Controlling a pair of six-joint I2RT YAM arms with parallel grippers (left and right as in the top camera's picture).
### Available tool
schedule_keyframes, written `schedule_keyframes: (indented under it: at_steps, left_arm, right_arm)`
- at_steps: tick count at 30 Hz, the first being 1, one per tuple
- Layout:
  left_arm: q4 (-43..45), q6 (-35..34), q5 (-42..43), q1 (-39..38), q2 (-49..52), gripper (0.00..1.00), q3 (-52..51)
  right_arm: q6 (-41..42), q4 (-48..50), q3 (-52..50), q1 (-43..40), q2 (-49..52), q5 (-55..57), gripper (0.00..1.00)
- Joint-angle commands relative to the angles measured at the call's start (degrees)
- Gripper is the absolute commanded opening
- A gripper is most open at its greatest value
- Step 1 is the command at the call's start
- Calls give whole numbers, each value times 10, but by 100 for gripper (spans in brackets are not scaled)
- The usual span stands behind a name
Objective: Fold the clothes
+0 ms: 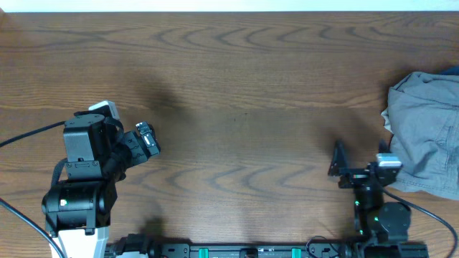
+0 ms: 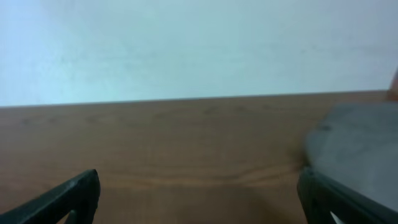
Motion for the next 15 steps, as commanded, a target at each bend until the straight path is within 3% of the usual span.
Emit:
schedule_keyframes:
  at_steps: [1,15]
  left_arm:
    - [0,-3,-7,0,0,98,-1]
    - [0,-3,-7,0,0,98,-1]
  right_arm:
    - [-10,2,-19,5,-4,-25,99]
    - [-9,2,-19,4,-4,-27,99]
